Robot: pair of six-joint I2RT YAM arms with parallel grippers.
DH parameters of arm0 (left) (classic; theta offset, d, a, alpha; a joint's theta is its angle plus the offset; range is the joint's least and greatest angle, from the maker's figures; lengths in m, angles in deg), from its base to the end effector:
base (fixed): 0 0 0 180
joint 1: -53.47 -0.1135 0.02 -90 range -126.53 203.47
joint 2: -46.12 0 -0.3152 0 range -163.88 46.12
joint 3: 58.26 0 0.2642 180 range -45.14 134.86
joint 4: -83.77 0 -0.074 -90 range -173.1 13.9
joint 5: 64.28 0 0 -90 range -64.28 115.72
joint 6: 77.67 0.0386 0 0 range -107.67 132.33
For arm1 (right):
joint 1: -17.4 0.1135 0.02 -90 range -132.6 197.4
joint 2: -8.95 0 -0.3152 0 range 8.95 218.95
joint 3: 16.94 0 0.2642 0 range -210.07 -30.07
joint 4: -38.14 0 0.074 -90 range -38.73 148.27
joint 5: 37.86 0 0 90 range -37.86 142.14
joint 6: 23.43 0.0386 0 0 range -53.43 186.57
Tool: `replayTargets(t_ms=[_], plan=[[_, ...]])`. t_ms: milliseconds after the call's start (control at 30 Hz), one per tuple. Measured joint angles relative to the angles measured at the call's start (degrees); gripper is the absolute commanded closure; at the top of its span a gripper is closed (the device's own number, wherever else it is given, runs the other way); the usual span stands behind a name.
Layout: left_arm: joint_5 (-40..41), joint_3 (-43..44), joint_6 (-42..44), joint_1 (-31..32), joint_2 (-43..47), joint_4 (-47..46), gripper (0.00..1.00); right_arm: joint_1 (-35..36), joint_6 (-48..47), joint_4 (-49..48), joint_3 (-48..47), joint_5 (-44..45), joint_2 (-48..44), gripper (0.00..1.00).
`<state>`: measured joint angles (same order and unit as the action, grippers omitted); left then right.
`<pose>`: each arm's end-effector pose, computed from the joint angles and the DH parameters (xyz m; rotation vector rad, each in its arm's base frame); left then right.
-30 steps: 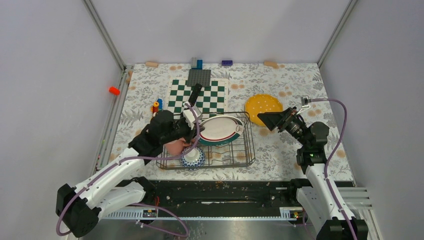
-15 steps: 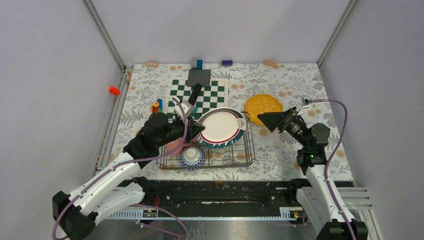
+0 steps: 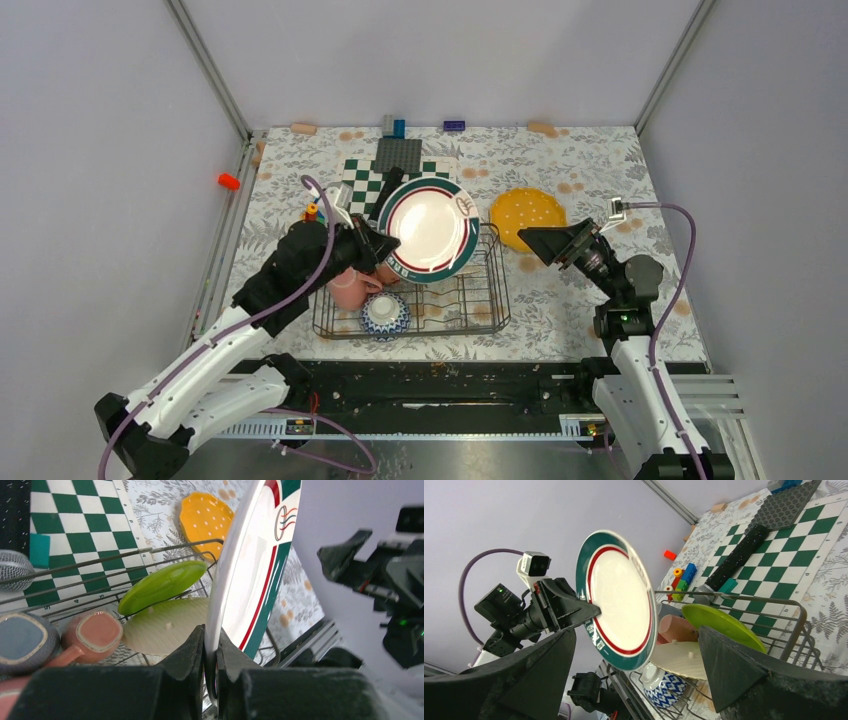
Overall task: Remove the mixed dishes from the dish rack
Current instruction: Pick up the plate from the dish rack.
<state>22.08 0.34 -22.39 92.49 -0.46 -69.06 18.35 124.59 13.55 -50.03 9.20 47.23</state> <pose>0.1308 -0.1092 0.3681 0.1202 1.9413 -0.9422 0.1317 0.0285 0.3188 -0.0131 1.4517 1.3167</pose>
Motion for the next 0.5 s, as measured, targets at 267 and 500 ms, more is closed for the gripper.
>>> replayTargets(t_ms=[267, 500], plan=[[6.05, 3.74, -13.11, -0.02, -1.62, 4.20, 1.00, 0.00, 3.58, -1.27, 0.35, 0.39, -0.92, 0.00], [9.07, 4.39, -23.98, -0.02, -2.80, 7.58, 1.00, 1.84, 4.20, -0.50, 0.22, 1.49, 1.84, 0.01]])
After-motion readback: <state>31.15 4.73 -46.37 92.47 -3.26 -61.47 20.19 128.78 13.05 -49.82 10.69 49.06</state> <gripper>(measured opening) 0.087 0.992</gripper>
